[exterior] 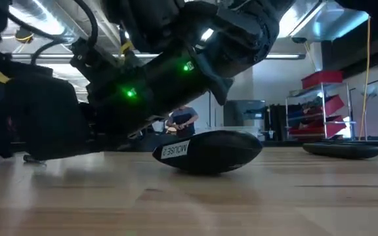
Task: Insert battery
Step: Insert the silver battery into the computer mouse
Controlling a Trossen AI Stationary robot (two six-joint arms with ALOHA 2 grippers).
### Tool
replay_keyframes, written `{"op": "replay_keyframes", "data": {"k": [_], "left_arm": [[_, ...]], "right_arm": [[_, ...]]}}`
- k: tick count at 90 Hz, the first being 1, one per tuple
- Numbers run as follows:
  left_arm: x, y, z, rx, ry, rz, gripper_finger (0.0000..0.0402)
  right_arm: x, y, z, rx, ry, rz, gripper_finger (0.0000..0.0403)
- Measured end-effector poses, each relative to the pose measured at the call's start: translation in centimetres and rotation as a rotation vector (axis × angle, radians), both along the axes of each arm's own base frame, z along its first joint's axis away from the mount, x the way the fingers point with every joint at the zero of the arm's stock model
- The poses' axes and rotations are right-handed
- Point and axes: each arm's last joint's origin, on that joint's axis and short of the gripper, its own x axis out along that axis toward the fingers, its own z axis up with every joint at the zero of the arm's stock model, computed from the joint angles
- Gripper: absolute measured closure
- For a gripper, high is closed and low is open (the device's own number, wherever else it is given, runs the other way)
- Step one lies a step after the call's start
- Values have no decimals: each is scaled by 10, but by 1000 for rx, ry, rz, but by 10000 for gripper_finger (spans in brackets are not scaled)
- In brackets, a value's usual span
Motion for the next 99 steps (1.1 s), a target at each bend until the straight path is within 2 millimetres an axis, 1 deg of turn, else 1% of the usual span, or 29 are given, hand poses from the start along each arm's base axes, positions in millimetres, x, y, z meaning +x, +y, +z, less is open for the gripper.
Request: {"op": "replay_keyframes", "data": {"k": [14,31,51,69,88,99], "left_arm": [[4,4,-10,-4,-54,-19,401],[8,1,-10,5,-118,-16,401],[15,-4,-9,-45,-198,-18,401],[18,-7,-9,-73,-224,-18,401],[26,-12,-13,-99,-272,-29,401],[27,-13,-15,-96,-269,-28,401]], "right_arm": [[0,-2,-1,11,8,-22,210],[-1,-2,-3,7,28,-25,210],[-1,-2,-2,9,21,-24,210],[-1,-1,-2,19,23,-7,210],[-1,-1,-2,24,25,2,210],[-2,-1,-4,28,41,-15,210]]}}
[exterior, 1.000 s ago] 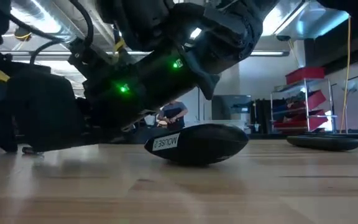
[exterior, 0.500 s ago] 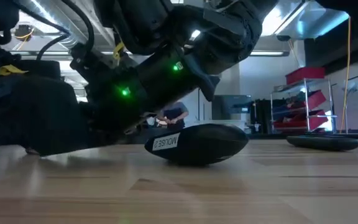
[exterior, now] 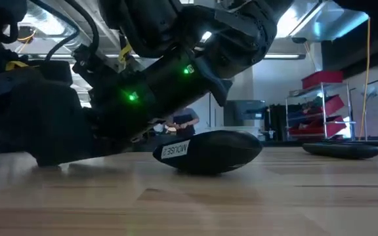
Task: Insert battery
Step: Insert the silver battery into the computer mouse
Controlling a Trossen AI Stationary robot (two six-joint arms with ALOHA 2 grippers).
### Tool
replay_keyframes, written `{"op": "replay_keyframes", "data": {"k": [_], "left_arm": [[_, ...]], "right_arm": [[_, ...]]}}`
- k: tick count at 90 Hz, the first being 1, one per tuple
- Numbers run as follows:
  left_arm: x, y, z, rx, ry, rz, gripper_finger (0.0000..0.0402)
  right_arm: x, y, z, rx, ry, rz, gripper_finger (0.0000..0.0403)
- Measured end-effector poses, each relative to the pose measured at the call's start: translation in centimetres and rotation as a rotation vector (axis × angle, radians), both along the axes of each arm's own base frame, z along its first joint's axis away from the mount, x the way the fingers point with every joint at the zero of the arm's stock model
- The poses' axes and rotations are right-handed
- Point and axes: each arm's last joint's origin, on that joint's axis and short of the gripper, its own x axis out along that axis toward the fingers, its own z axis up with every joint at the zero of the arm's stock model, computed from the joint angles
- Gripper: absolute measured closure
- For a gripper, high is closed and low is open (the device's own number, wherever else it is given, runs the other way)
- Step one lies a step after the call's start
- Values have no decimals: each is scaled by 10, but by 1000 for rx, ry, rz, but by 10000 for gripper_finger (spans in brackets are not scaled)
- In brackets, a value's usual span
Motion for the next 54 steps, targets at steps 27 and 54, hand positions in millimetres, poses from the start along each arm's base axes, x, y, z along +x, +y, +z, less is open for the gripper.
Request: {"op": "replay_keyframes", "data": {"k": [27,54], "left_arm": [[0,0,-1,4,7,-5,402],[-1,-8,0,-29,-32,-22,402]], "right_arm": [[-3,0,-2,41,45,-45,210],[-2,0,-2,50,21,-42,213]]}}
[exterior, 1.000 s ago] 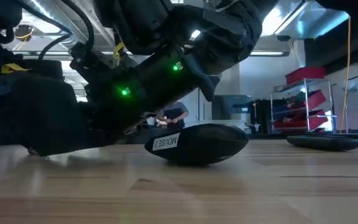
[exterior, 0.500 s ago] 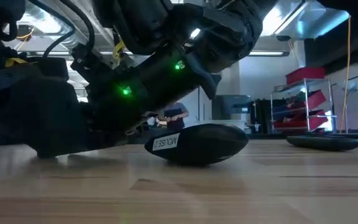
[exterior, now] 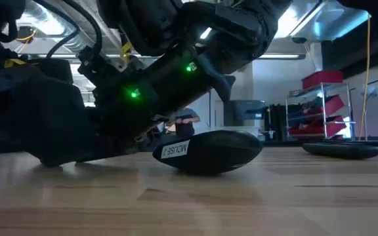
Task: Insert battery
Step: Insert the silver battery into the computer mouse
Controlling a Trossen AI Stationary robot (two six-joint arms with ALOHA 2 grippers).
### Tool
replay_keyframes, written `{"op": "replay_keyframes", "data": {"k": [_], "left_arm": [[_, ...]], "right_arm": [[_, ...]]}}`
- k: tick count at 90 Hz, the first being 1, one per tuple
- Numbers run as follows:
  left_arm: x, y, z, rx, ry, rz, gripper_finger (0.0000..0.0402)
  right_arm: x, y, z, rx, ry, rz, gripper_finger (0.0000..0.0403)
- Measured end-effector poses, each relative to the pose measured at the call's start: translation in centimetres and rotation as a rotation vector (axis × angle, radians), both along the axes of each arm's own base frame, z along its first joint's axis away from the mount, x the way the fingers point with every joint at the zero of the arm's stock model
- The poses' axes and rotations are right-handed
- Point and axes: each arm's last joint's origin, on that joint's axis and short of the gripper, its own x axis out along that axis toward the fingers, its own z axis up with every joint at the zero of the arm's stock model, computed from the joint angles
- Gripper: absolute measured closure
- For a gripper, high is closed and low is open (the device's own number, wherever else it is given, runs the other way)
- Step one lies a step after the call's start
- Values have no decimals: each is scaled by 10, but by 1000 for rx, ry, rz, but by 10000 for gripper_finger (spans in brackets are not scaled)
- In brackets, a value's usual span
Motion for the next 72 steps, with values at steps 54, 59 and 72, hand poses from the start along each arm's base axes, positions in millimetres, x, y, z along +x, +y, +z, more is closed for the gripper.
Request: {"op": "replay_keyframes", "data": {"k": [54,59,72], "left_arm": [[-5,-6,0,-7,0,-11,401],[-5,-6,0,15,3,-38,401],[-7,-7,3,72,-9,-91,401]], "right_arm": [[-4,7,-3,25,59,54,394],[-5,8,-3,25,60,55,395],[-8,12,5,-7,68,36,397]]}}
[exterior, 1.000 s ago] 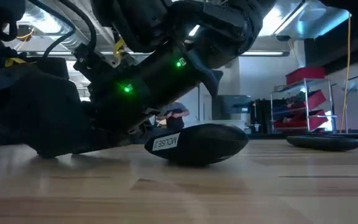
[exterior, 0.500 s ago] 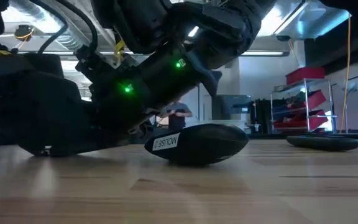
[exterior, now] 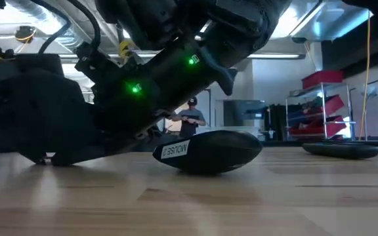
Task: Insert battery
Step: Insert the silver battery into the computer mouse
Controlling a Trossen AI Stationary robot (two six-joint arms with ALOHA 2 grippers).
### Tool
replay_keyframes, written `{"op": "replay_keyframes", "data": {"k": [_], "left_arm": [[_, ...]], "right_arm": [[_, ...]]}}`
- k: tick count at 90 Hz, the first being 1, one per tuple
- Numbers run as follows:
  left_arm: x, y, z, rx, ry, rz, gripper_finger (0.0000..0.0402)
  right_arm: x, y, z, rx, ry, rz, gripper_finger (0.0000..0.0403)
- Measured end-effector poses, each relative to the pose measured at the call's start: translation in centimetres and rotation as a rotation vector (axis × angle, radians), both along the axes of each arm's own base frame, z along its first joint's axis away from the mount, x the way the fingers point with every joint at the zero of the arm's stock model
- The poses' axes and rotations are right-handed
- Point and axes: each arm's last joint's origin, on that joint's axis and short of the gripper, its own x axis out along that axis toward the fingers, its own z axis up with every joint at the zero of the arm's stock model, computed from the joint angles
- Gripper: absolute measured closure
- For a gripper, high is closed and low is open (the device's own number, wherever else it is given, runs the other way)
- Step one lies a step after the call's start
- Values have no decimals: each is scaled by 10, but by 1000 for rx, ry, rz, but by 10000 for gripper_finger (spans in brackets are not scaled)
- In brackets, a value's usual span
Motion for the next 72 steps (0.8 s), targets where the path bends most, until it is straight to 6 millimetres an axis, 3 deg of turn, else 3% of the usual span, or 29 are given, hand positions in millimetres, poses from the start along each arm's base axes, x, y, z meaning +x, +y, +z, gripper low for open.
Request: {"op": "replay_keyframes", "data": {"k": [22,41,54,62,72], "left_arm": [[-2,3,1,46,8,-12,401],[3,-1,5,74,-48,-75,401],[13,-6,11,69,-157,-130,401],[22,-7,16,119,-237,-159,401],[37,-2,20,204,-330,-148,401]], "right_arm": [[-22,7,40,-64,146,-7,397],[-57,29,110,-34,180,-10,398],[-90,44,147,178,266,-11,398],[-104,50,146,293,382,-70,398],[-114,52,129,374,534,-170,398]]}}
